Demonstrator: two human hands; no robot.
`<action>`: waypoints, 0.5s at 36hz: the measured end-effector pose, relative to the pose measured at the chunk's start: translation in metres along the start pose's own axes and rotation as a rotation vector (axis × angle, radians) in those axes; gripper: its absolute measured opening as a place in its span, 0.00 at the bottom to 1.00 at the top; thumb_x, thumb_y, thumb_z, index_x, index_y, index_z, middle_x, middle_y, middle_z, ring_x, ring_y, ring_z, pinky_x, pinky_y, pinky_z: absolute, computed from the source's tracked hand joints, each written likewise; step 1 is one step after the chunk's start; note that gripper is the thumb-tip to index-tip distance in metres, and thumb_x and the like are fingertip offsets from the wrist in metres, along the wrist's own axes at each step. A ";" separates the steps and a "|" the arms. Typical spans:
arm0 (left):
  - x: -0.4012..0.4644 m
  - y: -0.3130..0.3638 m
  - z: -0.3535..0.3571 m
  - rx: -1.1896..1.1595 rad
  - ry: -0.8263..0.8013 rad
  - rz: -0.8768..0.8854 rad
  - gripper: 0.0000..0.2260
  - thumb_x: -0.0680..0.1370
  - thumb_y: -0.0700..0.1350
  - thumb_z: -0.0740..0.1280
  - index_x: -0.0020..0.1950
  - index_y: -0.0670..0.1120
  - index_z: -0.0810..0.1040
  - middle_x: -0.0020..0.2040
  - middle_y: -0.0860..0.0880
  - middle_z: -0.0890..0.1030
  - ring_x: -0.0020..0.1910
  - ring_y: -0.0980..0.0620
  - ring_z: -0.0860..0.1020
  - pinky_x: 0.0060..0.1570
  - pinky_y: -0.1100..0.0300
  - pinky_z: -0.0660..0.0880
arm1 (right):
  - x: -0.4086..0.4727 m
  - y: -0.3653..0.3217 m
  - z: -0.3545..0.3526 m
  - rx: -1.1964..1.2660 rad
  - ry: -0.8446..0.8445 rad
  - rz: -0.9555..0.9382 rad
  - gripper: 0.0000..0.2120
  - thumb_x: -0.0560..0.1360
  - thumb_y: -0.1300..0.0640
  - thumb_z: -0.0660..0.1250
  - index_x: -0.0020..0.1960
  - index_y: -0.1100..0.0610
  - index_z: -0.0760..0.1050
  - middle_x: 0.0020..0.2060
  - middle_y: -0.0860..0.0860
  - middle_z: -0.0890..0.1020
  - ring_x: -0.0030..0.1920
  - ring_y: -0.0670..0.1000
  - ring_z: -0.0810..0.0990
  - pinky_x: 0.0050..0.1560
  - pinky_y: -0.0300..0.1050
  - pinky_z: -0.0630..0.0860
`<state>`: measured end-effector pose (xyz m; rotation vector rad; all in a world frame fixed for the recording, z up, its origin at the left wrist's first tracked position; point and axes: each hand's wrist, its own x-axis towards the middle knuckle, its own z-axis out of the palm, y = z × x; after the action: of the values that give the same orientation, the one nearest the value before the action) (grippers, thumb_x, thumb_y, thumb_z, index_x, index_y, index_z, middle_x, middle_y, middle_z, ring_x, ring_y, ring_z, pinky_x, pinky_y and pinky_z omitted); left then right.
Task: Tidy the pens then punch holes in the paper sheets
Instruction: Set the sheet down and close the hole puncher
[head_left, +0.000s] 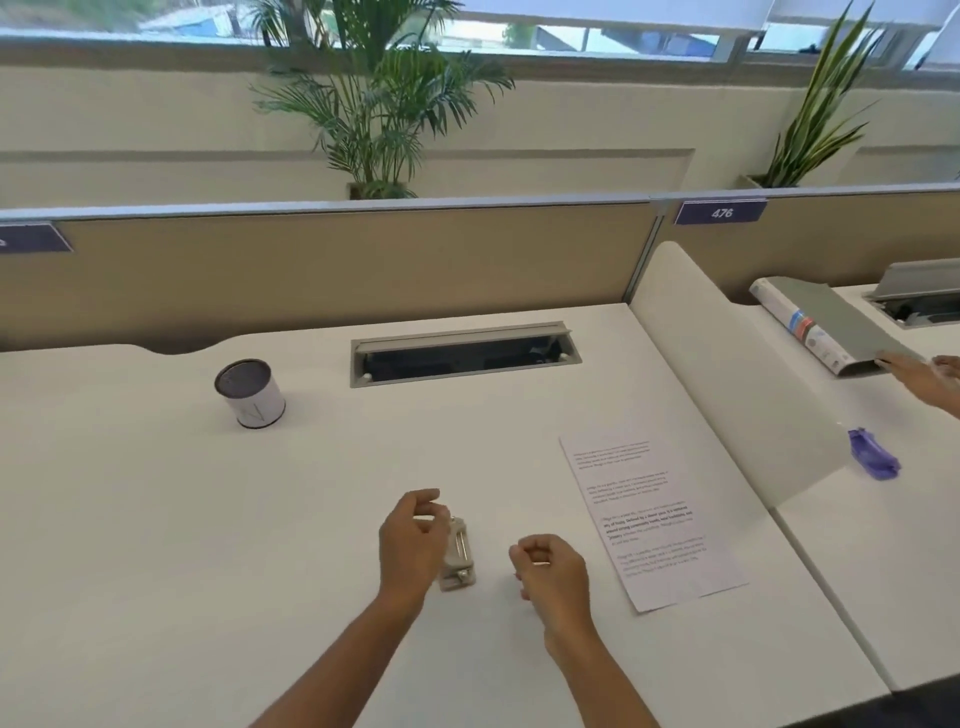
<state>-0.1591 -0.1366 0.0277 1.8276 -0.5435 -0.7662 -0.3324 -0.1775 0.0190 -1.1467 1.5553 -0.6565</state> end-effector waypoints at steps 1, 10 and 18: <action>0.003 -0.004 -0.007 0.015 0.022 0.001 0.09 0.80 0.39 0.70 0.59 0.48 0.83 0.47 0.51 0.86 0.46 0.51 0.86 0.48 0.53 0.84 | 0.003 -0.002 0.007 -0.021 -0.029 -0.005 0.03 0.74 0.58 0.75 0.45 0.52 0.83 0.42 0.51 0.86 0.43 0.54 0.85 0.41 0.50 0.83; 0.006 -0.034 -0.028 0.059 -0.099 -0.158 0.11 0.77 0.45 0.77 0.58 0.49 0.82 0.49 0.49 0.85 0.46 0.48 0.84 0.53 0.49 0.83 | 0.010 -0.011 0.050 -0.175 -0.117 -0.050 0.04 0.74 0.61 0.75 0.48 0.54 0.83 0.43 0.49 0.86 0.43 0.47 0.84 0.38 0.36 0.76; 0.005 -0.042 -0.019 0.007 -0.152 -0.214 0.12 0.77 0.43 0.76 0.58 0.48 0.81 0.48 0.46 0.85 0.48 0.41 0.87 0.52 0.44 0.86 | 0.016 -0.001 0.064 -0.253 -0.109 -0.062 0.04 0.74 0.60 0.74 0.45 0.51 0.82 0.40 0.47 0.86 0.41 0.48 0.85 0.41 0.44 0.82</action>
<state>-0.1407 -0.1125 -0.0082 1.8632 -0.4517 -1.0557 -0.2714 -0.1830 -0.0058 -1.4003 1.5452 -0.4382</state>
